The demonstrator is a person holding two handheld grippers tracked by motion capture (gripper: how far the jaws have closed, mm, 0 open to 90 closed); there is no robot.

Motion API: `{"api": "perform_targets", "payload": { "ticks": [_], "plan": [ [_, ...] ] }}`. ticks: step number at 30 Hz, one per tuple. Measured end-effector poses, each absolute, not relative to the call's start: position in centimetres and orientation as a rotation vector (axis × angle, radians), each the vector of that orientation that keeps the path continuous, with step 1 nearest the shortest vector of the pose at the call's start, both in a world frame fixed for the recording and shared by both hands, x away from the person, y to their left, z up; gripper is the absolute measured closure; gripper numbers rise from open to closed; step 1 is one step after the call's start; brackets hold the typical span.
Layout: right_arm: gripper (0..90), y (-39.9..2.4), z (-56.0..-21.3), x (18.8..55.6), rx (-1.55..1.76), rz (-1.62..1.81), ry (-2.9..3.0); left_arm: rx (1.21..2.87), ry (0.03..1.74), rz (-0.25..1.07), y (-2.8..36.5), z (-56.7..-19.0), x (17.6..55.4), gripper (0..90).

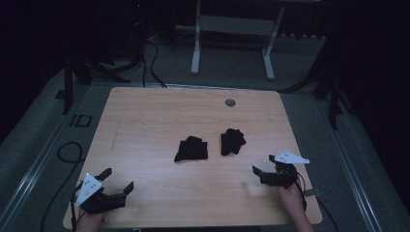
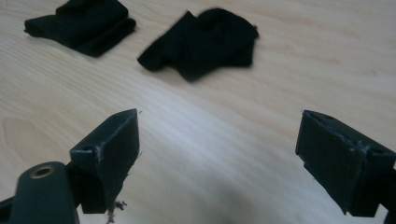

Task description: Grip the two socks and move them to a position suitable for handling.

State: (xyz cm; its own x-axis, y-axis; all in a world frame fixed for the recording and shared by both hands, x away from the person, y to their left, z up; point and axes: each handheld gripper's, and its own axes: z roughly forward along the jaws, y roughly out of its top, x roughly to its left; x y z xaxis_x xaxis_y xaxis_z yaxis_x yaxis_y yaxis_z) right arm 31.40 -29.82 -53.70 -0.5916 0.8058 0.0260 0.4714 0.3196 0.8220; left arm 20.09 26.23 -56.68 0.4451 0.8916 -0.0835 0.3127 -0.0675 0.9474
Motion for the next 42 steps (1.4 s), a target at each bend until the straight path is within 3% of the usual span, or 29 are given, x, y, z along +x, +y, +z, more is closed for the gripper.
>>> {"api": "perform_targets", "payload": {
  "ticks": [26,42],
  "plan": [
    [12.5,-16.1,-53.4,37.8,0.886,1.298,2.441,1.661,1.038,0.664,25.4,-56.9,20.3,3.3],
    [15.9,-9.3,-55.0,40.8,0.772,1.150,2.589,1.642,1.053,0.679,25.6,-56.8,20.2,3.3]
  ]
}}
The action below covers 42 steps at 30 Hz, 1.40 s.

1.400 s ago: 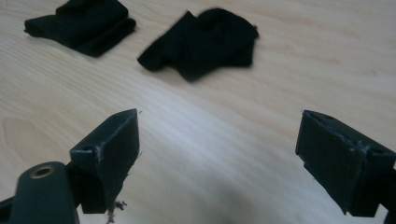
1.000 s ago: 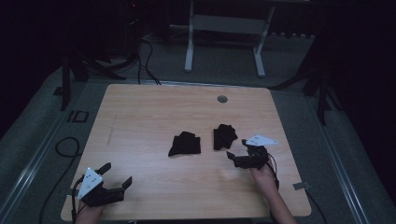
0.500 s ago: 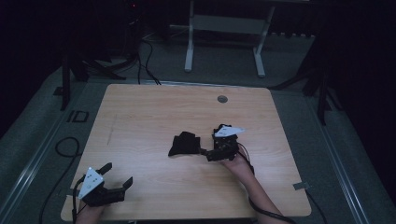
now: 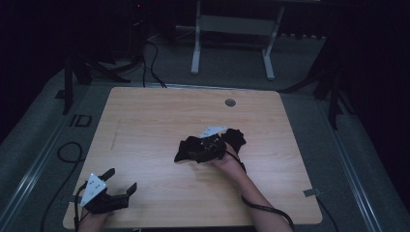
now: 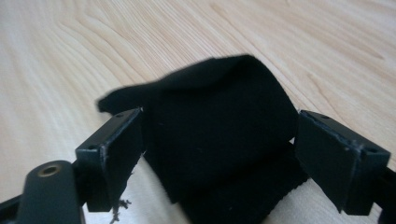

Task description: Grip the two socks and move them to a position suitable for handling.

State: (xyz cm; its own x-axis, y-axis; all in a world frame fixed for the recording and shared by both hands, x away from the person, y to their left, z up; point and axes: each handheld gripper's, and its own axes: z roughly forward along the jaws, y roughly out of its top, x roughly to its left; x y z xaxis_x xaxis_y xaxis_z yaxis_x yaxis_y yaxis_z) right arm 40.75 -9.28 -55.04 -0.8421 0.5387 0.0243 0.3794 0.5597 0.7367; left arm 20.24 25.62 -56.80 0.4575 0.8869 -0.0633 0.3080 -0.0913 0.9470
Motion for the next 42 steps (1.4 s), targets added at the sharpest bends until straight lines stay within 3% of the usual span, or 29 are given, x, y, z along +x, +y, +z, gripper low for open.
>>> {"api": "perform_targets", "payload": {
  "ticks": [9,12,17,21,31,42],
  "plan": [
    [25.6,-8.6,-56.3,41.4,0.751,1.044,2.619,1.644,1.098,0.654,25.7,-56.8,20.5,3.3],
    [36.3,-8.7,-56.4,41.2,0.735,1.062,2.630,1.685,1.113,0.611,25.3,-56.9,20.7,3.4],
    [63.1,-8.6,-56.4,40.4,0.703,1.098,2.639,1.722,1.117,0.550,24.1,-56.6,21.0,3.5],
    [73.0,-8.4,-56.2,40.1,0.718,1.094,2.650,1.721,1.115,0.490,23.3,-56.3,21.3,4.4],
    [77.2,-9.2,-54.1,37.6,0.675,1.111,2.623,1.757,1.106,0.412,20.7,-54.4,23.0,6.5],
    [77.2,-15.8,-52.1,32.0,0.703,1.175,2.580,1.838,0.983,0.360,15.5,-52.9,24.2,7.3]
  ]
}}
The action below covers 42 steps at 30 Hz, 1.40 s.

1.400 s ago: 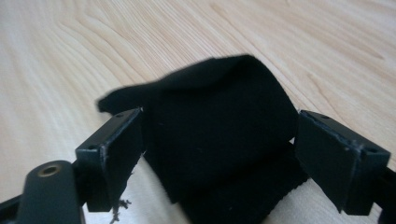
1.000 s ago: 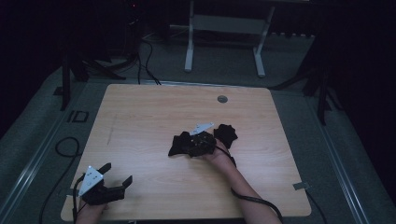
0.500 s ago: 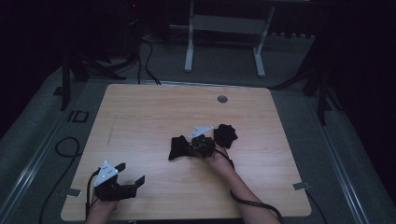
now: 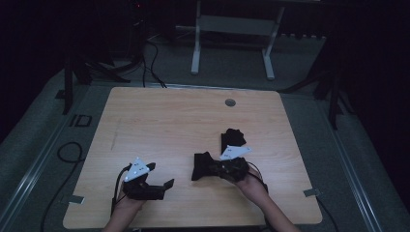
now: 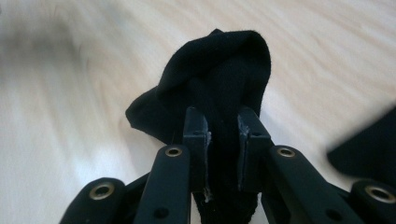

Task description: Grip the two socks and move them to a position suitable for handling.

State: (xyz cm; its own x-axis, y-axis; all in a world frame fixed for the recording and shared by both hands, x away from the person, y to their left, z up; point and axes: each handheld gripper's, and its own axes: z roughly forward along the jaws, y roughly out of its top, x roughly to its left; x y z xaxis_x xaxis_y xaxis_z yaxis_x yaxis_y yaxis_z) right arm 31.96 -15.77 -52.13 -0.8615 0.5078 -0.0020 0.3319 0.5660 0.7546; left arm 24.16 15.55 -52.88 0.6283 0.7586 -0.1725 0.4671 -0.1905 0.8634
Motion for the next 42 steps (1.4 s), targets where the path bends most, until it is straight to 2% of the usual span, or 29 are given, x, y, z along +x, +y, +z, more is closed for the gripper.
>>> {"api": "perform_targets", "payload": {
  "ticks": [8,11,13,15,18,19,20,23,29,31,33,35,37,42],
  "plan": [
    [77.0,-18.9,-53.9,28.8,0.749,1.134,2.607,1.886,0.896,0.303,13.1,-52.6,24.0,7.7],
    [76.9,-19.1,-54.9,28.5,0.763,1.118,2.619,1.918,0.871,0.293,11.8,-52.8,23.9,12.7],
    [76.9,-18.9,-55.5,28.6,0.756,1.087,2.629,1.905,0.847,0.235,11.3,-53.0,23.9,13.5],
    [76.9,-18.7,-56.0,28.5,0.758,1.085,2.625,1.924,0.827,0.236,10.7,-53.2,23.8,18.4],
    [76.4,-18.5,-56.1,28.4,0.741,1.075,2.616,1.934,0.777,0.195,9.9,-53.4,23.8,33.9],
    [75.4,-18.5,-56.0,28.4,0.746,1.073,2.619,1.944,0.775,0.188,9.6,-53.4,23.9,34.6],
    [72.6,-18.5,-56.0,28.5,0.751,1.075,2.622,1.960,0.774,0.187,9.3,-53.4,24.0,34.6],
    [53.7,-18.7,-55.5,28.5,0.744,1.080,2.640,1.983,0.770,0.161,8.5,-53.4,24.4,34.5],
    [35.6,-20.8,-53.0,28.2,0.755,1.175,2.606,2.006,0.751,0.122,6.9,-53.2,25.4,34.5],
    [36.2,-21.7,-52.4,28.1,0.772,1.185,2.575,2.015,0.747,0.118,6.2,-53.2,25.9,34.5],
    [50.8,-22.4,-52.6,28.1,0.806,1.152,2.556,2.025,0.754,0.099,5.5,-53.4,26.6,34.5],
    [54.3,-22.8,-53.4,28.3,0.845,1.125,2.576,2.023,0.772,0.063,4.7,-53.7,27.4,34.5],
    [55.1,-23.0,-54.3,28.5,0.892,1.128,2.583,2.032,0.791,0.041,3.8,-54.0,28.1,34.4],
    [50.2,-22.6,-55.3,29.3,0.930,1.091,2.625,2.114,0.821,0.032,2.1,-55.2,29.5,32.7]
  ]
}}
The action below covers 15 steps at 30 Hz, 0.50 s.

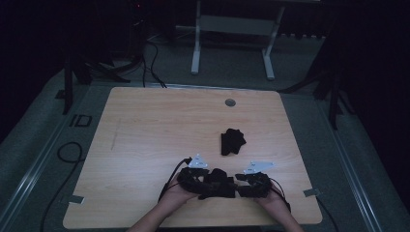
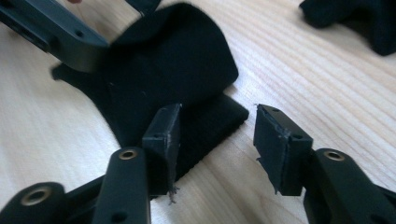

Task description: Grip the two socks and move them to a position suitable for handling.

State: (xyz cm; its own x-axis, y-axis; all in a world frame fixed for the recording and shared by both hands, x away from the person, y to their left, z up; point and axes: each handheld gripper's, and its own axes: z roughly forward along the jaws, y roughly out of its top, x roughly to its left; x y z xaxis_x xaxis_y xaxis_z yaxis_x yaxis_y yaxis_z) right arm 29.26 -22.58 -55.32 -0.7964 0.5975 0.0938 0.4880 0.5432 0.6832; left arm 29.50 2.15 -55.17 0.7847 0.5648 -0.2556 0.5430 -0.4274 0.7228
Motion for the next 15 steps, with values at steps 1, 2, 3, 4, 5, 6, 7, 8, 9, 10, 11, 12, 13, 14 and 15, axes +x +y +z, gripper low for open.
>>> {"api": "perform_targets", "payload": {
  "ticks": [1,2,3,4,5,6,7,8,9,10,11,12,13,14,15],
  "plan": [
    [50.7,-22.4,-55.4,29.4,0.930,1.081,2.635,2.130,0.824,0.028,2.0,-55.3,29.7,33.7],
    [52.2,-22.3,-55.5,29.5,0.927,1.078,2.645,2.138,0.828,0.024,1.7,-55.5,29.8,35.8],
    [55.2,-22.1,-55.6,29.5,0.914,1.067,2.657,2.148,0.821,0.020,1.5,-55.6,29.9,37.9],
    [58.3,-21.9,-55.6,29.5,0.902,1.052,2.661,2.156,0.812,0.031,1.4,-55.7,29.9,40.6],
    [62.6,-21.7,-55.6,29.5,0.895,1.049,2.664,2.163,0.807,0.045,1.2,-55.8,29.9,45.7],
    [66.4,-21.6,-55.6,29.5,0.892,1.051,2.672,2.173,0.802,0.059,1.1,-55.9,29.9,49.9],
    [71.2,-21.5,-55.6,29.5,0.884,1.049,2.675,2.173,0.798,0.078,1.1,-55.9,29.9,56.3],
    [76.8,-21.4,-55.6,29.4,0.880,1.050,2.681,2.166,0.796,0.080,1.1,-55.9,29.9,62.9],
    [80.9,-21.3,-55.6,29.3,0.873,1.051,2.683,2.166,0.802,0.089,1.2,-55.9,30.0,67.8],
    [84.0,-21.2,-55.6,29.2,0.868,1.048,2.680,2.153,0.807,0.090,1.3,-55.8,30.0,77.0],
    [85.5,-21.1,-55.6,29.1,0.854,1.037,2.673,2.145,0.805,0.079,1.5,-55.7,30.0,83.8],
    [86.3,-21.0,-55.5,29.0,0.838,1.027,2.669,2.148,0.803,0.082,1.5,-55.5,29.9,85.6],
    [86.8,-21.0,-55.4,29.0,0.835,1.024,2.667,2.154,0.788,0.092,1.5,-55.3,29.8,86.2],
    [87.1,-21.0,-55.3,29.0,0.838,1.030,2.667,2.143,0.777,0.095,1.7,-55.0,29.6,86.5],
    [87.2,-21.1,-55.2,29.0,0.843,1.037,2.669,2.134,0.772,0.094,1.9,-54.7,29.4,86.7]
  ]
}}
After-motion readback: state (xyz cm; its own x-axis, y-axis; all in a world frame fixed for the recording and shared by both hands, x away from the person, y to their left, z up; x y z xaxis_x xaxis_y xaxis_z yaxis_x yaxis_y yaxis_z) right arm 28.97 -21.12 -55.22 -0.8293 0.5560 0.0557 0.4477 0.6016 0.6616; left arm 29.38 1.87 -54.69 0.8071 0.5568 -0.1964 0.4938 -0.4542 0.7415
